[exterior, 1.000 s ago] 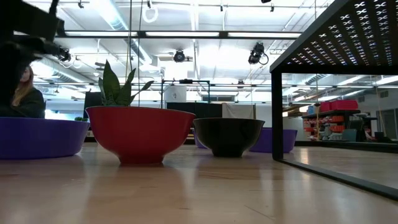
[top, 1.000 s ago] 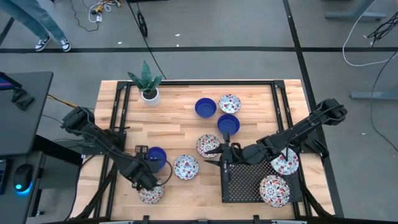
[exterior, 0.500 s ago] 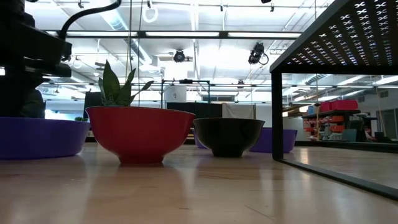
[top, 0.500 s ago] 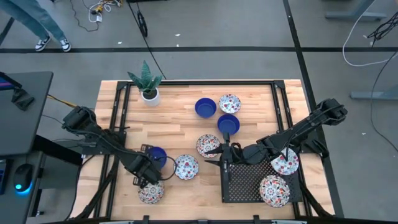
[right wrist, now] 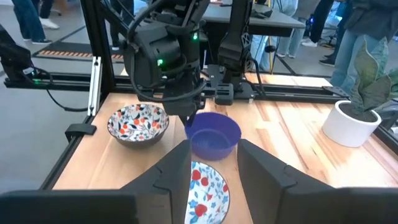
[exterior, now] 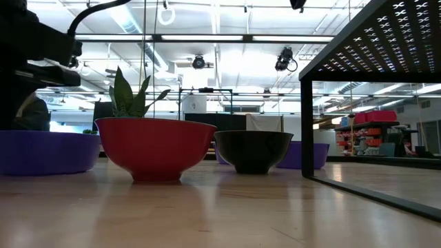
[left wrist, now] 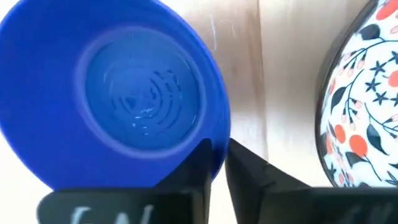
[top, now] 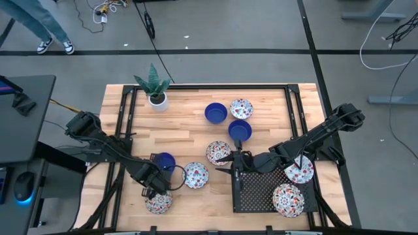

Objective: Pick & Place Mini bowls
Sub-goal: Put the bottom blue bowl on the shelf

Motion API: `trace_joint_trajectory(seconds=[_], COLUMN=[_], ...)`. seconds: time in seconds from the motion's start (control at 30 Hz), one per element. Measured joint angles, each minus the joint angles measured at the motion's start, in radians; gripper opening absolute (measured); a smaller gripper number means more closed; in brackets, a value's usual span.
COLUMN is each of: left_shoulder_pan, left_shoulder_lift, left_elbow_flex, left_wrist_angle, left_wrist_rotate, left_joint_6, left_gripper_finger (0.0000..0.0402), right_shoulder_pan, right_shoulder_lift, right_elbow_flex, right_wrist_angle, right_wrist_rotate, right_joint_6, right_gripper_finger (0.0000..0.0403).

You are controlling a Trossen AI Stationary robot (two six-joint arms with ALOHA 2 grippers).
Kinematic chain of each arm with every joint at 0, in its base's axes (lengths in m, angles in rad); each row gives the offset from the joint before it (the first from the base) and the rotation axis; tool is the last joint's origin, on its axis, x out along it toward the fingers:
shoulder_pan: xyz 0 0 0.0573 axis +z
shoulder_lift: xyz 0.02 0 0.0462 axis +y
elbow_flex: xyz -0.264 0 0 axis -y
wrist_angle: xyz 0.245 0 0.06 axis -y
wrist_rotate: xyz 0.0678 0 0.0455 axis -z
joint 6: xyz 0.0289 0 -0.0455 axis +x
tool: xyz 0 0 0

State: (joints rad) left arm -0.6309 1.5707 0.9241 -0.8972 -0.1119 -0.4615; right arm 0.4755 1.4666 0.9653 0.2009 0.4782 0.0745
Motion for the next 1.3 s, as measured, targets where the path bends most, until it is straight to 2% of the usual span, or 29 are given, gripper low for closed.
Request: trace_joint_trajectory(seconds=[0.13,0.3,0.43,0.57,0.73,0.87,0.97,1.13,1.3], left_shoulder_pan=[0.002,0.002,0.013,0.034,0.072,0.119,0.156,0.197,0.222], left_shoulder_lift=[-0.001,0.000,0.000,0.000,0.000,0.000,0.000,0.000,0.001], left_elbow_flex=[0.001,0.038,0.112,0.211,0.342,0.411,0.430,0.430,0.430], left_wrist_angle=[0.021,0.015,-0.066,-0.144,-0.133,-0.008,0.142,0.317,0.419], left_wrist_rotate=[0.017,0.024,0.016,-0.031,-0.156,-0.220,-0.225,-0.172,-0.114], left_joint_6=[-0.028,-0.051,-0.045,0.060,0.321,0.513,0.625,0.824,0.903], left_gripper_finger=[0.0009,0.0008,0.0006,0.0004,0.0004,0.0004,0.0004,0.0003,0.0003], right_shoulder_pan=[0.000,0.000,0.000,0.000,-0.001,-0.001,-0.001,-0.001,-0.018], right_shoulder_lift=[0.000,0.000,-0.014,-0.083,-0.190,-0.259,-0.293,-0.319,-0.274], right_elbow_flex=[0.000,0.000,0.000,0.000,0.000,0.000,0.000,0.003,0.084], right_wrist_angle=[-0.017,-0.048,-0.118,-0.251,-0.432,-0.546,-0.578,-0.489,-0.470], right_wrist_rotate=[0.000,0.000,0.000,0.003,-0.003,-0.101,-0.210,-0.346,-0.439], right_joint_6=[0.000,0.000,0.001,0.033,0.042,0.002,-0.050,-0.122,-0.218], right_gripper_finger=[0.0132,0.0132,0.0132,0.0132,0.0132,0.0132,0.0132,0.0139,0.0174])
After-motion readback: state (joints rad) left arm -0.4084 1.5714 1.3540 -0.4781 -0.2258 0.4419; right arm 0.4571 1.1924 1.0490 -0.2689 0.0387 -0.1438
